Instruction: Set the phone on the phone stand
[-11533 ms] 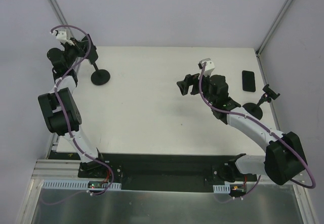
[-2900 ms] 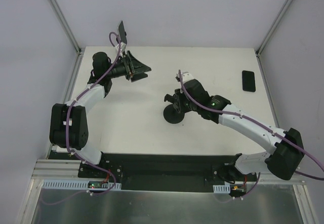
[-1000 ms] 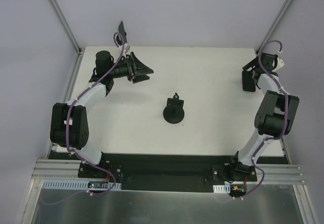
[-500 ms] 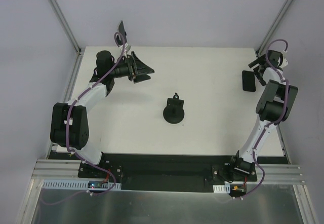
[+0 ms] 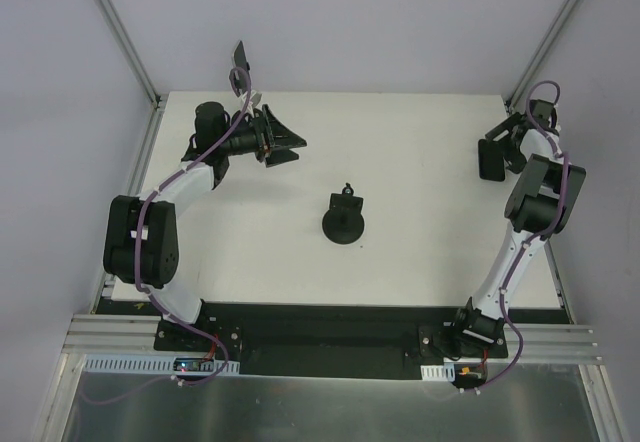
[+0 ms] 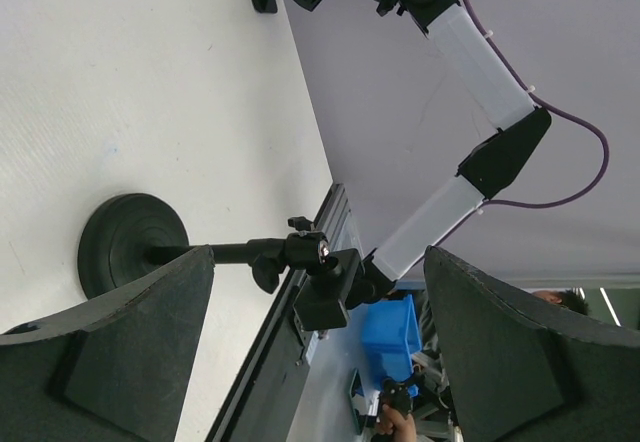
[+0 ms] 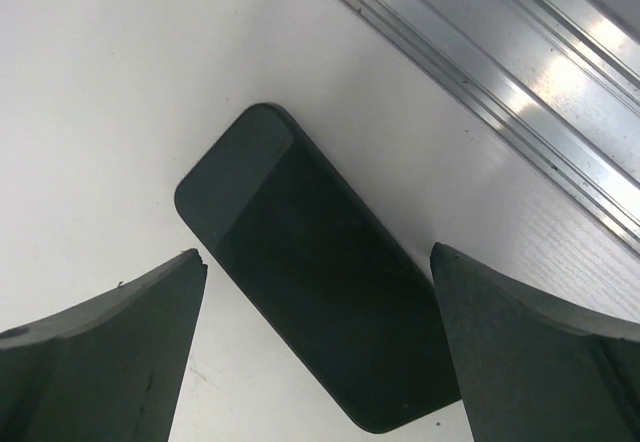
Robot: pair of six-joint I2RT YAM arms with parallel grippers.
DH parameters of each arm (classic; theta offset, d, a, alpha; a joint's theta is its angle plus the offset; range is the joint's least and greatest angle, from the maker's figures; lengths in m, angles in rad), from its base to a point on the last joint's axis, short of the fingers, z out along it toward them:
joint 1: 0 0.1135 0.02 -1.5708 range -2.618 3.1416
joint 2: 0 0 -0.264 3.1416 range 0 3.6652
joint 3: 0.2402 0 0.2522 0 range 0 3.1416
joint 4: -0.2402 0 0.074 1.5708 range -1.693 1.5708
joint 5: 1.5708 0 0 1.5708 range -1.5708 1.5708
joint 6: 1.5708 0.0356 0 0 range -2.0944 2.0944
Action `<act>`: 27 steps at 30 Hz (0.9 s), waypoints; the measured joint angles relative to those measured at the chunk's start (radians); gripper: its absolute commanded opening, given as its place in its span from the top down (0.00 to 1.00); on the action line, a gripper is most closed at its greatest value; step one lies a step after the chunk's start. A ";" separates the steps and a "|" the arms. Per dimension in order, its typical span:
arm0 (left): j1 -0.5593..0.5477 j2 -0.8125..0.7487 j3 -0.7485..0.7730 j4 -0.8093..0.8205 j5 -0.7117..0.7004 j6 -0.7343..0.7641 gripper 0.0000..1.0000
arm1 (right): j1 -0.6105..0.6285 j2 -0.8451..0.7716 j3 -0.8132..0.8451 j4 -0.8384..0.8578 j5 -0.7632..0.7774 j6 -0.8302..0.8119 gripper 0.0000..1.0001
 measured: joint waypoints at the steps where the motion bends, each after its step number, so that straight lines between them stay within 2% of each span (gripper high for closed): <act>1: 0.000 0.001 0.000 0.000 0.000 0.000 0.16 | 0.000 0.002 0.001 -0.009 -0.003 -0.012 0.04; 10: -0.002 0.001 0.000 -0.010 0.000 0.007 0.15 | 0.004 0.008 0.037 -0.122 -0.053 -0.105 0.04; 16: -0.012 0.004 0.000 -0.018 0.000 0.010 0.15 | 0.024 0.119 0.257 -0.317 -0.046 -0.187 0.04; 24: -0.012 0.004 0.000 -0.034 0.000 0.011 0.15 | 0.092 0.209 0.418 -0.505 0.056 -0.299 0.01; 27: -0.012 0.004 0.002 -0.037 0.000 0.011 0.15 | 0.112 0.228 0.447 -0.539 0.092 -0.331 0.11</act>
